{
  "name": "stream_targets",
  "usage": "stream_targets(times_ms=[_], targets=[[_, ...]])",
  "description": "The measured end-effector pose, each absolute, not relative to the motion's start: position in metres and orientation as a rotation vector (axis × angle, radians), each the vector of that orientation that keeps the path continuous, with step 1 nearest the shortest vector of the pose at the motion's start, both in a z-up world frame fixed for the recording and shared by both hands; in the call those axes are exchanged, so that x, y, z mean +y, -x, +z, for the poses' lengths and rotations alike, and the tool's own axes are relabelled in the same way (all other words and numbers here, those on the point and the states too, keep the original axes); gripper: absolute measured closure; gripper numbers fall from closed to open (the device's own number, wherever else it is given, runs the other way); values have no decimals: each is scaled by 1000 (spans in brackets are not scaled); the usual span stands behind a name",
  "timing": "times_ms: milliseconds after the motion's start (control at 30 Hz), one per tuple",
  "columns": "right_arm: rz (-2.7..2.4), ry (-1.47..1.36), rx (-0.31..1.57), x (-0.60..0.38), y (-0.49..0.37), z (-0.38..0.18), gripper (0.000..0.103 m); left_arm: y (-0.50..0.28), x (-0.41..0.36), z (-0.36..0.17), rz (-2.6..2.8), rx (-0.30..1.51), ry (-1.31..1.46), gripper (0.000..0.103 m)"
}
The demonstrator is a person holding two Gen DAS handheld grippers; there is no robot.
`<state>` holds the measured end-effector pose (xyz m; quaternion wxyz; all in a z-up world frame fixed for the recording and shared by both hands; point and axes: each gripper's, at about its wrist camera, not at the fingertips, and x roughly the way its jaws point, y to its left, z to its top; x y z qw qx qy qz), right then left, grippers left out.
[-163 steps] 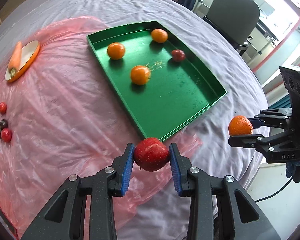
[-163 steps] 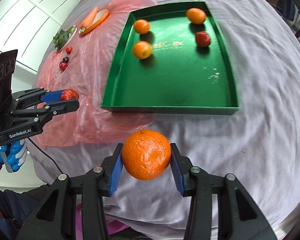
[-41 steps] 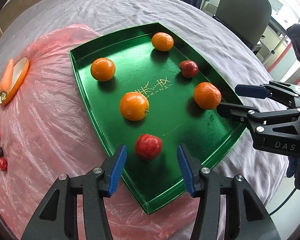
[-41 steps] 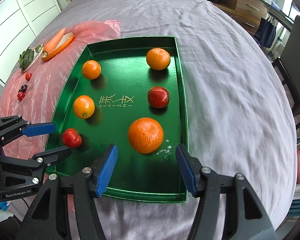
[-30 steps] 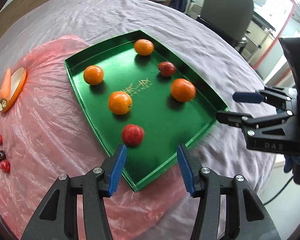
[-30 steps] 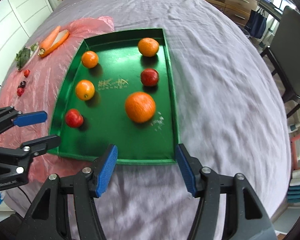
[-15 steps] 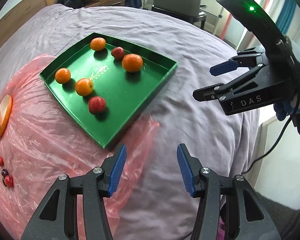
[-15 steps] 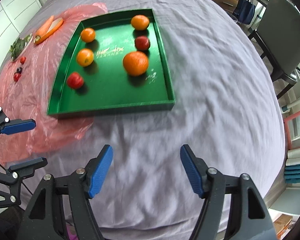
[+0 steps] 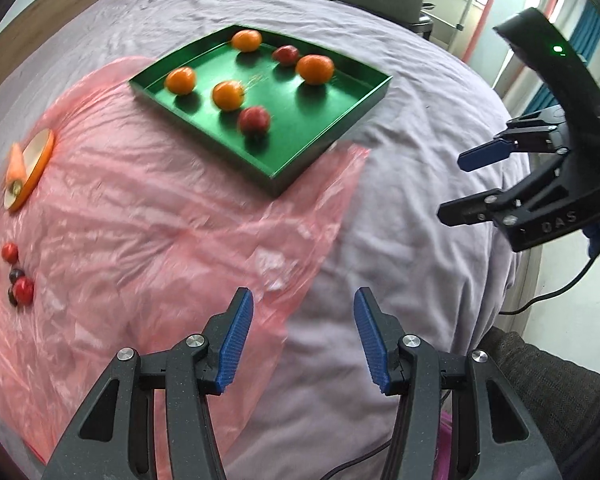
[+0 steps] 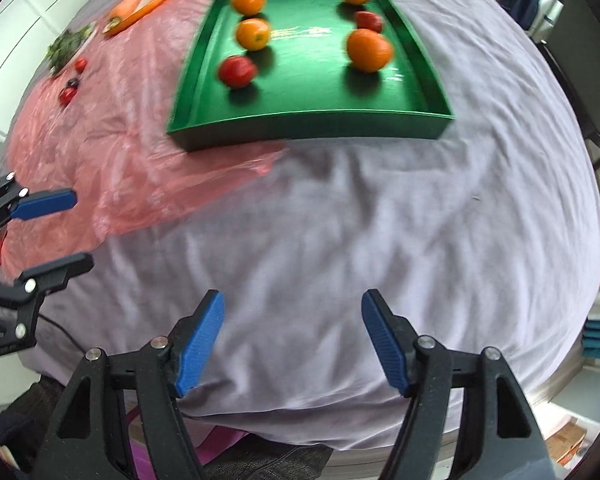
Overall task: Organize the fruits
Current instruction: 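Withdraw both open tools from the tray back over the remaining fruit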
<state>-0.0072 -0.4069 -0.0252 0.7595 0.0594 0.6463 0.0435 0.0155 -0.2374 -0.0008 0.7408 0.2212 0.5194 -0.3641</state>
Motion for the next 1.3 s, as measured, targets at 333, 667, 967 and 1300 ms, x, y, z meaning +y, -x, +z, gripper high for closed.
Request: stream_targets(times_ms=[333, 667, 967, 1300], targets=[[221, -49, 1389, -339, -13, -16, 0, -32, -164, -5, -623, 1173, -419, 56], [412, -9, 1360, -260, -47, -11, 0, -66, -82, -8, -418, 1206, -330, 56], [575, -17, 1322, -193, -85, -14, 0, -102, -20, -10, -297, 1207, -232, 56], [701, -16, 1247, -140, -137, -12, 0, -151, 25, -7, -245, 1177, -140, 56]])
